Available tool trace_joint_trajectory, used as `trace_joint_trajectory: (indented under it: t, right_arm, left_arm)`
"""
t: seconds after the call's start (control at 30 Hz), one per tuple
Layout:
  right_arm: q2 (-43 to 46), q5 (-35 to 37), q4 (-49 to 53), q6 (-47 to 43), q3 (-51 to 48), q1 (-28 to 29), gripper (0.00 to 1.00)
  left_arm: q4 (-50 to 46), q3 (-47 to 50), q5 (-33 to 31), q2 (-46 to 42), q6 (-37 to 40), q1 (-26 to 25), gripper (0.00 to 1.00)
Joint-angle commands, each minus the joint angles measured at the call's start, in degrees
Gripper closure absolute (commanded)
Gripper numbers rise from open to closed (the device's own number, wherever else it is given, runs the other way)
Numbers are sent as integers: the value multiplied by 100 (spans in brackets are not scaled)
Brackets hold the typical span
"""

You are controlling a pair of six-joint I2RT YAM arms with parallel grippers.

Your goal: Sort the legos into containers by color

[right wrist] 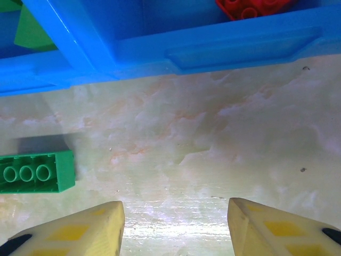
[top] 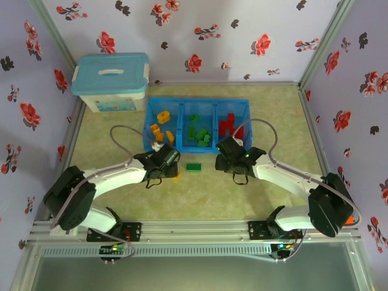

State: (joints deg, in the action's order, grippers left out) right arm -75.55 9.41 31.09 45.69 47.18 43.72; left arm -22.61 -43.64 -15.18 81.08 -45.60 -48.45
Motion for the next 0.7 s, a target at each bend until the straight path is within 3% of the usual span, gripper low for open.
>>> trace_joint_trajectory:
  t: [0.0, 0.13, 0.43, 0.67]
  right_arm:
    - [1, 140, -42, 126, 33, 70, 46]
    - [-13, 166, -10, 116, 72, 109, 46]
    - [131, 244, 62, 124, -16, 110, 46]
    - [80, 239, 64, 124, 16, 111, 46]
  left_arm:
    - [-173, 7, -170, -247, -21, -88, 29]
    - [-107, -131, 117, -94, 223, -178, 20]
    - [-86, -432, 655, 534, 763, -174, 17]
    - [-419, -784, 560, 918, 931, -177, 16]
